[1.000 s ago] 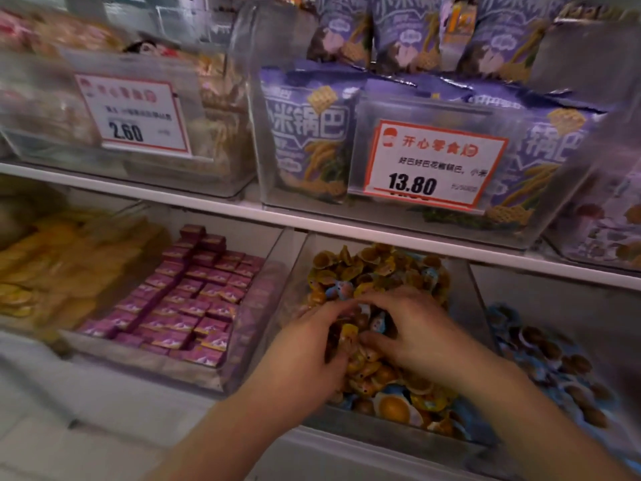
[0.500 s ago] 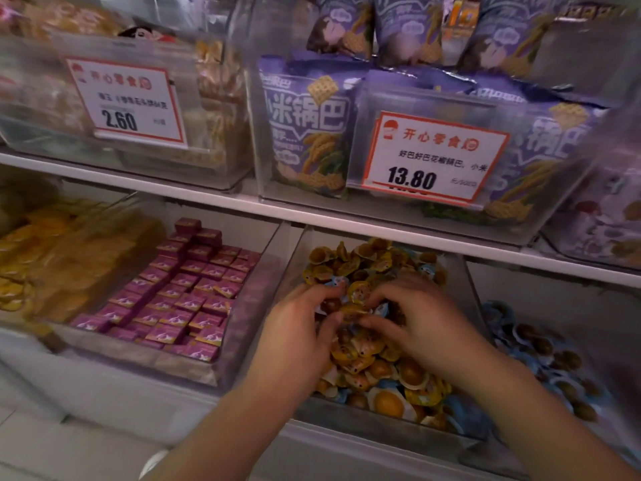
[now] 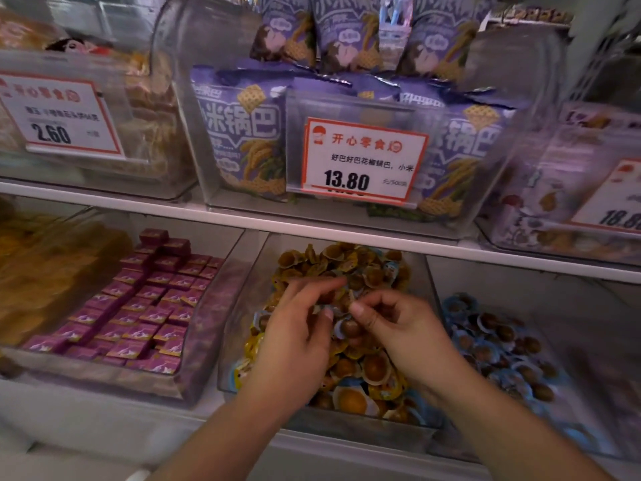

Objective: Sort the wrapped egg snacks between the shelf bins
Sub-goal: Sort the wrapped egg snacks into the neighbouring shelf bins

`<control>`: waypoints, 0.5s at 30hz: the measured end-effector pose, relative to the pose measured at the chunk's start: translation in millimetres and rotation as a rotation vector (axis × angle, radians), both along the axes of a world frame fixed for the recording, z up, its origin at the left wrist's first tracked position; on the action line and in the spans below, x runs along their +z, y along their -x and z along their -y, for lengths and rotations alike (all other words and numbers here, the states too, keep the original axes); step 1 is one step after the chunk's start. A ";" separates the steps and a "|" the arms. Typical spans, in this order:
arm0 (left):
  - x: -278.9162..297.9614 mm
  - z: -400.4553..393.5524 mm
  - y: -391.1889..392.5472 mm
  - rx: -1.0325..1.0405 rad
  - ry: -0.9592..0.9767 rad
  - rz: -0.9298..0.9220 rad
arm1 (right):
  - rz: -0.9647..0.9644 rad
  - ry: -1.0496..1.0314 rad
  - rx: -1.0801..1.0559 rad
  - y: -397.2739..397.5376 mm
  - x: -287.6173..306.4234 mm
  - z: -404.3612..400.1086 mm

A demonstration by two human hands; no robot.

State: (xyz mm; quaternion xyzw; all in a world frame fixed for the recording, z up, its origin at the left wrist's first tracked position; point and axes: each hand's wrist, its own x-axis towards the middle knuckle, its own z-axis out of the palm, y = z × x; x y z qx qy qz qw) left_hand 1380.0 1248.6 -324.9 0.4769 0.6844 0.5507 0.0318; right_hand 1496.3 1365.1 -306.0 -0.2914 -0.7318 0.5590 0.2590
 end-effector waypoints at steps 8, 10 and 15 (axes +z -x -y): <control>2.6 -5.7 -22.3 -0.031 -0.055 0.075 | -0.387 0.810 -0.016 -2.0 15.5 25.2; 5.1 -6.8 -33.8 -0.065 -0.032 0.008 | -0.329 0.738 0.064 -5.4 21.1 29.5; 7.5 -7.3 -45.2 -0.185 0.043 -0.072 | -0.212 0.378 -0.021 -17.2 33.2 18.8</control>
